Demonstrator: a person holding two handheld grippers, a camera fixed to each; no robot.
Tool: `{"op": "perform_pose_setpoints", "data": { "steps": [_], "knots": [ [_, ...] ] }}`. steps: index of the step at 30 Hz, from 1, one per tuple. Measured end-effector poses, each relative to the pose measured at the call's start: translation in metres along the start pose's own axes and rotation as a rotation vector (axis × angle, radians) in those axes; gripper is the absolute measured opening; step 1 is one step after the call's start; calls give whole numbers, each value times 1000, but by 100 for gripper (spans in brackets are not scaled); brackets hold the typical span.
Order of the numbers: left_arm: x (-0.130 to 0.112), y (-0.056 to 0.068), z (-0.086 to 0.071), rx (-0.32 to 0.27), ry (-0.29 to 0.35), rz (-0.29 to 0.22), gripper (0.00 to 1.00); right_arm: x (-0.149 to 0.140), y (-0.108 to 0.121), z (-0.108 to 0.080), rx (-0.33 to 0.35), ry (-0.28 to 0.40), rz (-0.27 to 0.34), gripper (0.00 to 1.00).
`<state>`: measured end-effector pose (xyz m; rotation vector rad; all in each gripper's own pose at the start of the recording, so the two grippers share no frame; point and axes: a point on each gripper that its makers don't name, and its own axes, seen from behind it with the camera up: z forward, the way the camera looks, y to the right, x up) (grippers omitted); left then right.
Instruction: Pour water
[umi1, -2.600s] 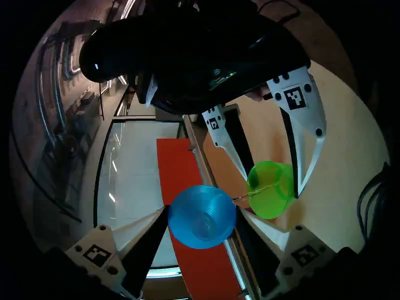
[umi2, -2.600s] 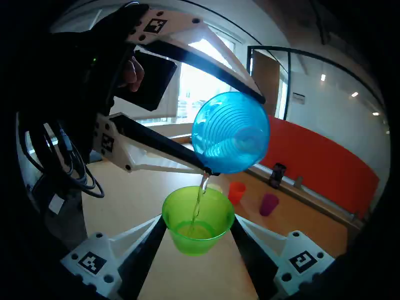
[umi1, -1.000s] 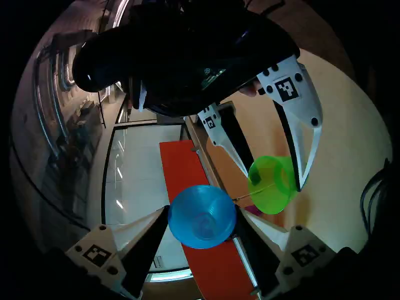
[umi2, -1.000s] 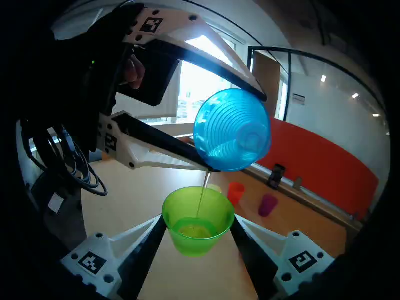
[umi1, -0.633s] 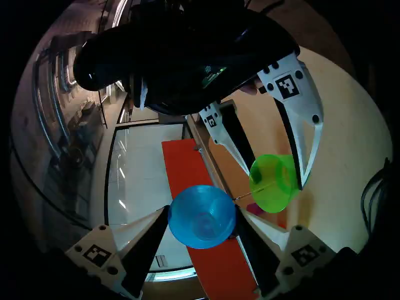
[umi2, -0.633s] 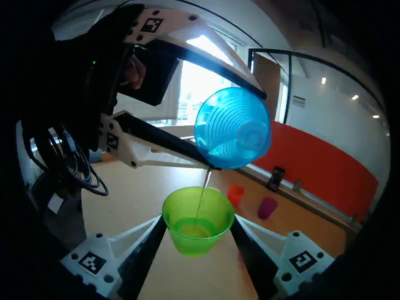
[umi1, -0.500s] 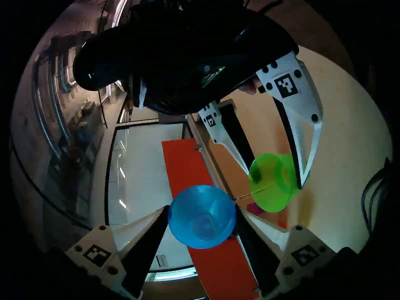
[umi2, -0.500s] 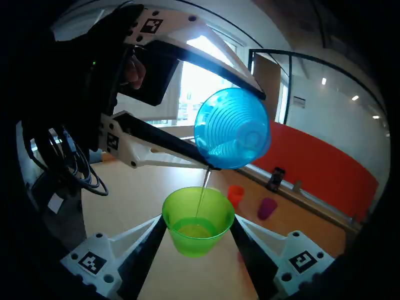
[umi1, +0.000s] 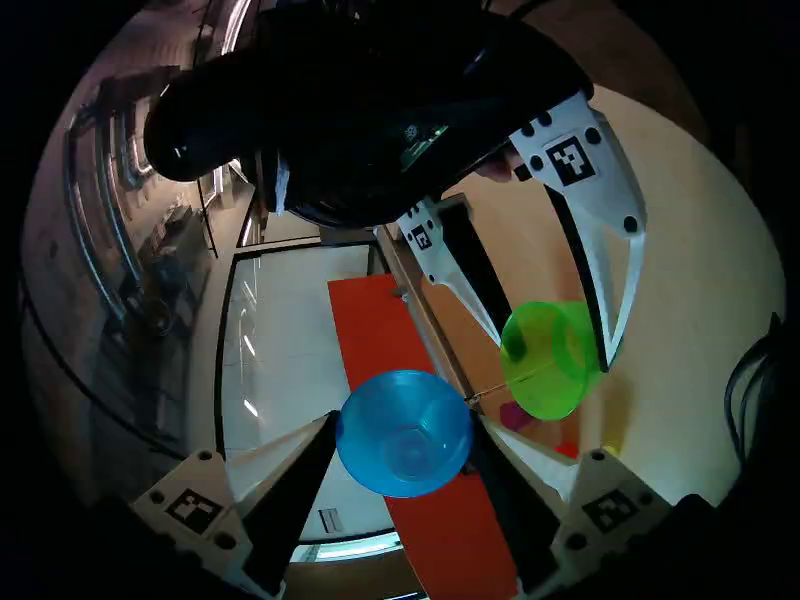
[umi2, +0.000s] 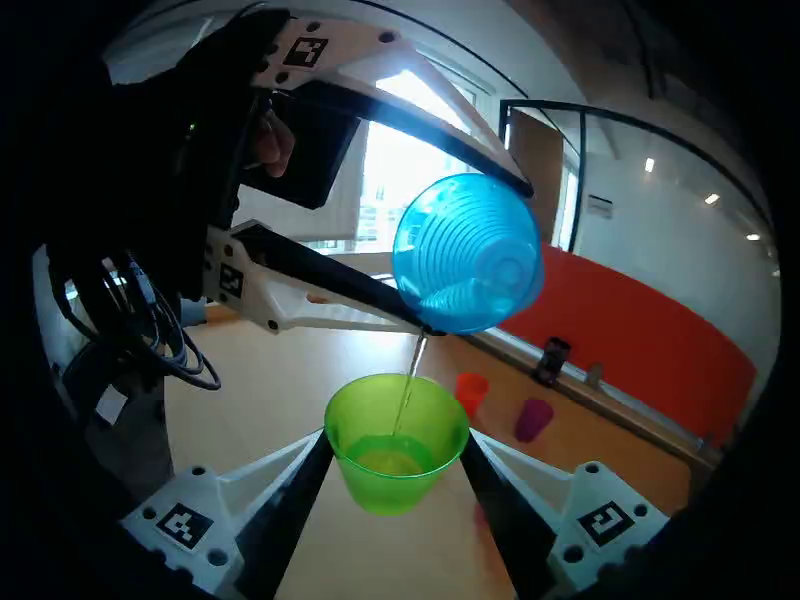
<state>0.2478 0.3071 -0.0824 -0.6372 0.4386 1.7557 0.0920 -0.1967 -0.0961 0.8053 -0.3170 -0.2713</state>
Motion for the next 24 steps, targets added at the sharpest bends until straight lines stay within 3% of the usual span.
{"op": "perform_pose_setpoints", "data": {
  "steps": [24],
  "knots": [
    [0, -1, 5, 15, 1, 16, 89, -1, 0, -4, -3, 0, -7, 91]
  ]
}}
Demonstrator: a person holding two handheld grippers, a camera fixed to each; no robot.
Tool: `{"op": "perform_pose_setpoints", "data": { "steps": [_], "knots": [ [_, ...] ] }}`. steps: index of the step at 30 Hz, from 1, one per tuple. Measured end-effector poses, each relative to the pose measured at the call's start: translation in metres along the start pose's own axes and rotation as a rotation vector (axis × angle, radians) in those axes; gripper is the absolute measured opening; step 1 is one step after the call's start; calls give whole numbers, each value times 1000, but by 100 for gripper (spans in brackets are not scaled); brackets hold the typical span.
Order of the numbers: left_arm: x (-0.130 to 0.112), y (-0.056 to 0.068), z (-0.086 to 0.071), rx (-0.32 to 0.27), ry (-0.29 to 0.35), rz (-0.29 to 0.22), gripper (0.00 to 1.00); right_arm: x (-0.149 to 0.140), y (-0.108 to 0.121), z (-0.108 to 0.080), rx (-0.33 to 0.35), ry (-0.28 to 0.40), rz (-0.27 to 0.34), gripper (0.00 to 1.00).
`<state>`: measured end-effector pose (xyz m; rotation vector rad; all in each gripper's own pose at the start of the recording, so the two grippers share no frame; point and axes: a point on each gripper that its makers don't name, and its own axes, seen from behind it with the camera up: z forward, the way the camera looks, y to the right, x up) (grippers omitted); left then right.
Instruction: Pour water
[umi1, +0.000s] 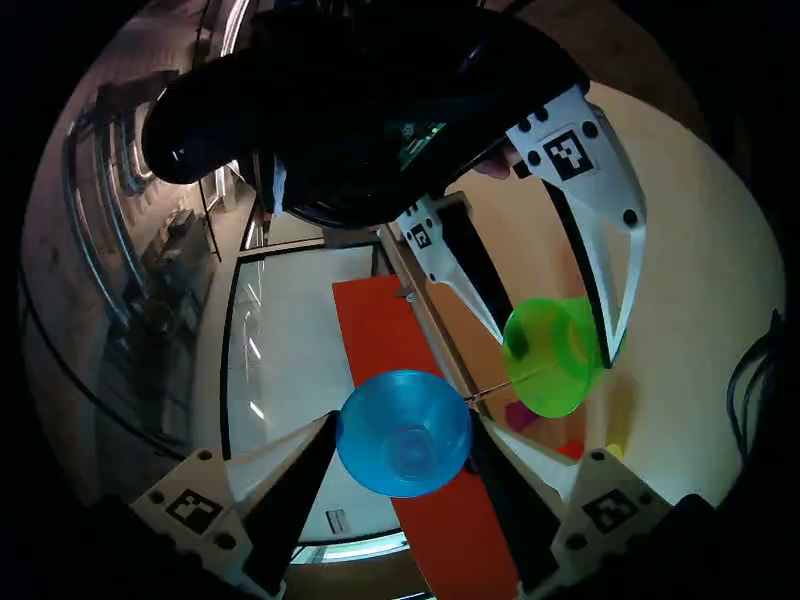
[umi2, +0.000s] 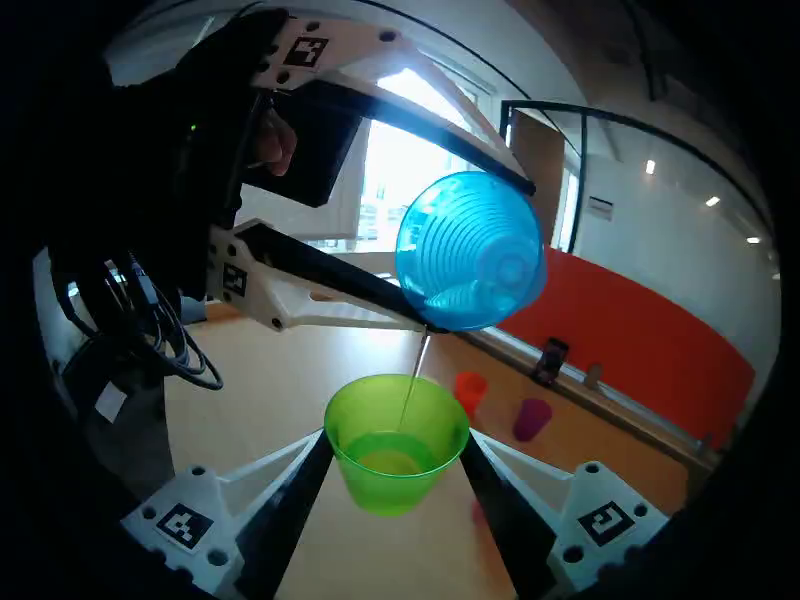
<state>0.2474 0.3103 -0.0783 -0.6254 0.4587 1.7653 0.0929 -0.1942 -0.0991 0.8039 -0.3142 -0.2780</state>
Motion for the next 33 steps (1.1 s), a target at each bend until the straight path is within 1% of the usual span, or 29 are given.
{"op": "perform_pose_setpoints", "data": {
  "steps": [6, 15, 26, 33],
  "knots": [
    [2, -1, 0, 1, 2, 4, 90, 0, -1, -1, -1, 2, -1, 91],
    [5, 1, -2, -1, 1, 29, 90, 1, -2, -2, -1, 3, 1, 91],
    [6, 1, -5, 5, -1, 38, 90, 2, -3, -3, -1, 4, 1, 91],
    [6, 2, -1, 8, -2, 50, 90, 2, -3, -3, -2, 6, 1, 91]
  ]
}}
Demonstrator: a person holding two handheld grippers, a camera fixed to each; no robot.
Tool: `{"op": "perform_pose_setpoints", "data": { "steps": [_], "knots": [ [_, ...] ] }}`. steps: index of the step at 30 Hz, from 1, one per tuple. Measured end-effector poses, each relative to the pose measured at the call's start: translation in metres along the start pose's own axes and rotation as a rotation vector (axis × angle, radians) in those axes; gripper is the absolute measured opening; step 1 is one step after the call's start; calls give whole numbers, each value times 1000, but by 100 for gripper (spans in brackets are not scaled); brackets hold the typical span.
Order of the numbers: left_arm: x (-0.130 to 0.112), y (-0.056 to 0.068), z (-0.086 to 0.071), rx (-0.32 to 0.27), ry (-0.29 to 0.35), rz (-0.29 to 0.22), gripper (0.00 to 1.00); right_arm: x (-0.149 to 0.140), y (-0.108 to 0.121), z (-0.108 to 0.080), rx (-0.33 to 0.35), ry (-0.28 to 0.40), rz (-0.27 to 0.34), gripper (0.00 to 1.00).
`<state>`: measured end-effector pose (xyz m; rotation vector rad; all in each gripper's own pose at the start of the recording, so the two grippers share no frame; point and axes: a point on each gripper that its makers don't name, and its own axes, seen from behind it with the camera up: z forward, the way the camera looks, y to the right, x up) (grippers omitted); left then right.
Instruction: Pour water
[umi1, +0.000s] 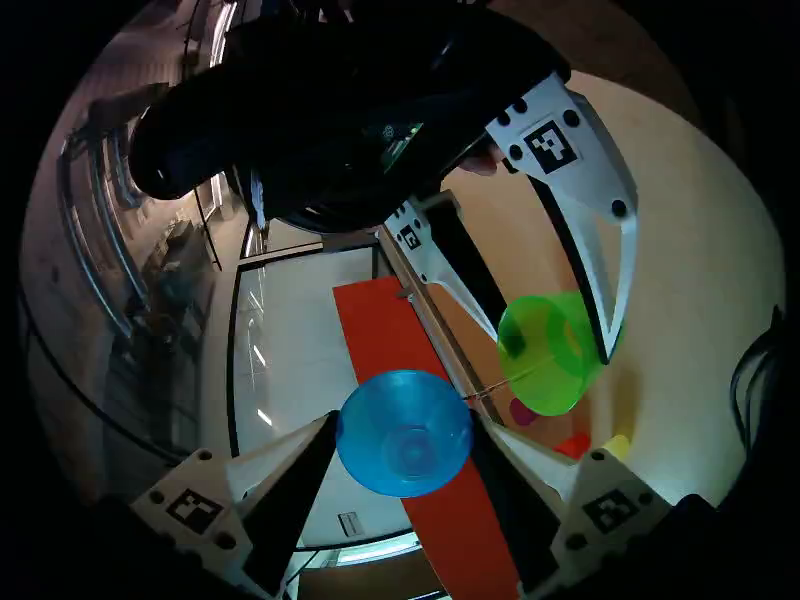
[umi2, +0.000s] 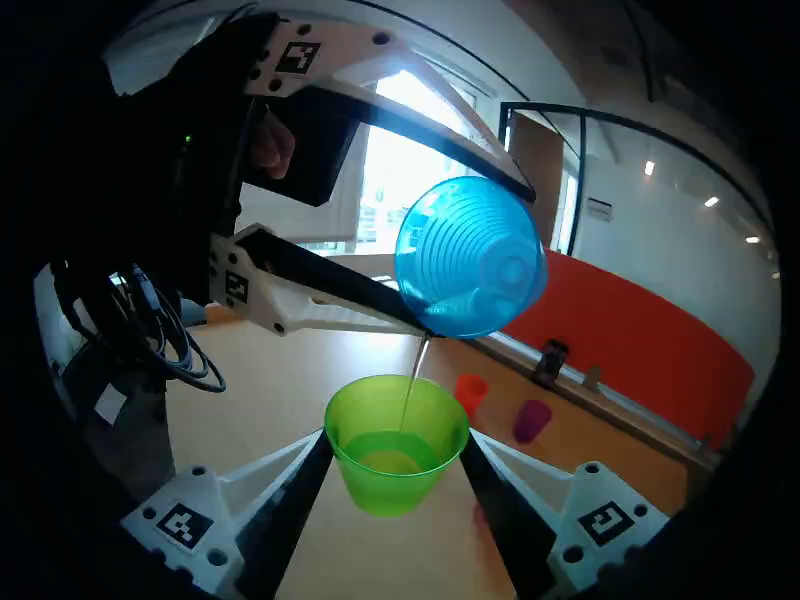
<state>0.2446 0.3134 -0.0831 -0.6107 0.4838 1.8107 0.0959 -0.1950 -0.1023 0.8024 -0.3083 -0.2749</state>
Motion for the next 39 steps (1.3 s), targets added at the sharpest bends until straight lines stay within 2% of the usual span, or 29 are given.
{"op": "perform_pose_setpoints", "data": {
  "steps": [15, 27, 39],
  "knots": [
    [-4, -6, -3, 18, -11, 23, 90, 2, 3, 1, -2, 4, 1, 91],
    [-2, -7, 0, 26, -8, 21, 90, 3, 4, -1, -5, 4, 2, 91],
    [-4, -8, 2, 28, -9, 59, 90, 5, 6, -1, -9, 9, 0, 91]
  ]
}}
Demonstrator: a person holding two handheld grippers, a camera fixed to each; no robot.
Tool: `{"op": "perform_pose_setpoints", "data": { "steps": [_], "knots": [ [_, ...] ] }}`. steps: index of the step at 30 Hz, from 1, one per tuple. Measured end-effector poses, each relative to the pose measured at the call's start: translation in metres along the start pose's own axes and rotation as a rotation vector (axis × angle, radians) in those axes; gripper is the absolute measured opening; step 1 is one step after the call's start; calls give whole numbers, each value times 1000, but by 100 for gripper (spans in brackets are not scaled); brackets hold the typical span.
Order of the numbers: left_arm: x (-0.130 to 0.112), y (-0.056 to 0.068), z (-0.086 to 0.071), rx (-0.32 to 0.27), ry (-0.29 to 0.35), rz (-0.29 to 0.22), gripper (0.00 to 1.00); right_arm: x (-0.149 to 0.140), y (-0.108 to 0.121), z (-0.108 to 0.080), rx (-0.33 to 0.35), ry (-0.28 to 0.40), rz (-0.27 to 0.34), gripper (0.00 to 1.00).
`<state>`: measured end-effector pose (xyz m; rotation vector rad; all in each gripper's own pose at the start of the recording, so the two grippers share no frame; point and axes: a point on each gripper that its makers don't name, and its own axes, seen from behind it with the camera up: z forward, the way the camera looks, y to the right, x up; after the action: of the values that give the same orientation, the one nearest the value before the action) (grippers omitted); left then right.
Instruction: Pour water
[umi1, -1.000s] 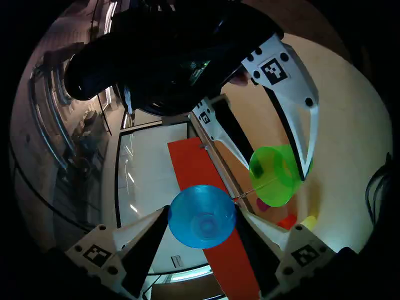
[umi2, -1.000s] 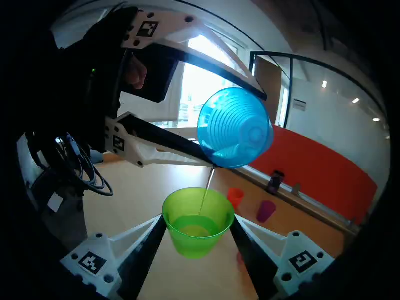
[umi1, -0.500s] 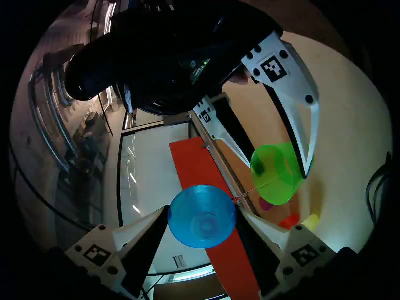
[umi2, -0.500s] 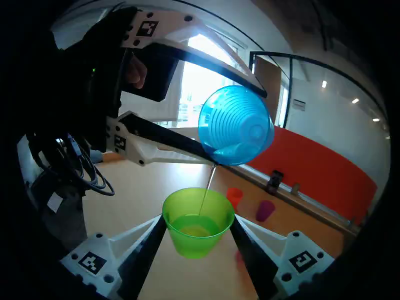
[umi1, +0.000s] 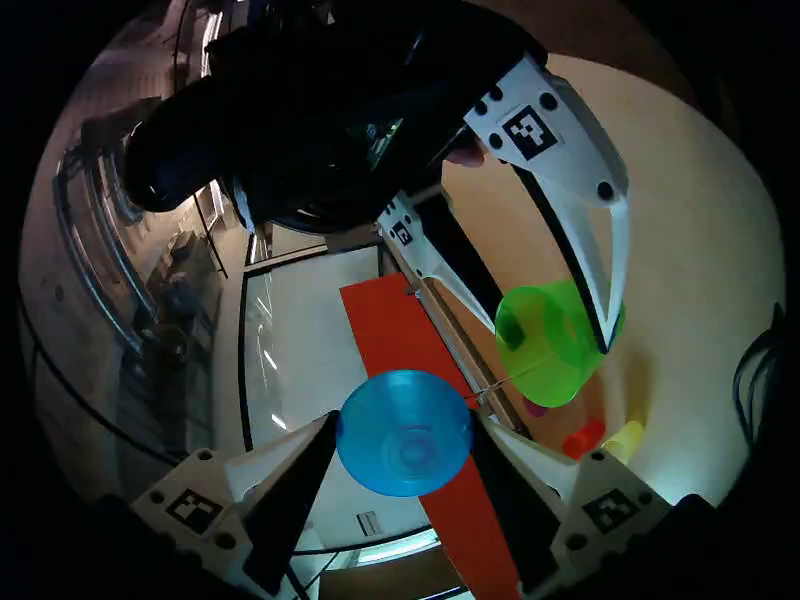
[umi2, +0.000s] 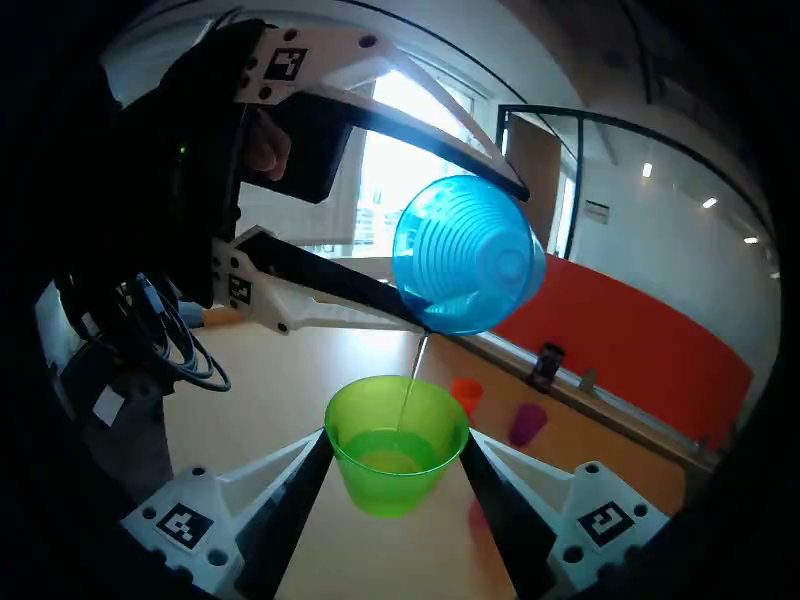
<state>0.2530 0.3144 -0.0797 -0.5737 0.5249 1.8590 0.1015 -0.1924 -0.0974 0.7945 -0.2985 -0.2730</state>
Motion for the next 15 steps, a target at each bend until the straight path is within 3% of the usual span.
{"op": "perform_pose_setpoints", "data": {
  "steps": [15],
  "knots": [
    [2, -1, 1, 13, 1, 20, 90, 1, 2, 1, -3, 2, 0, 91]
  ]
}}
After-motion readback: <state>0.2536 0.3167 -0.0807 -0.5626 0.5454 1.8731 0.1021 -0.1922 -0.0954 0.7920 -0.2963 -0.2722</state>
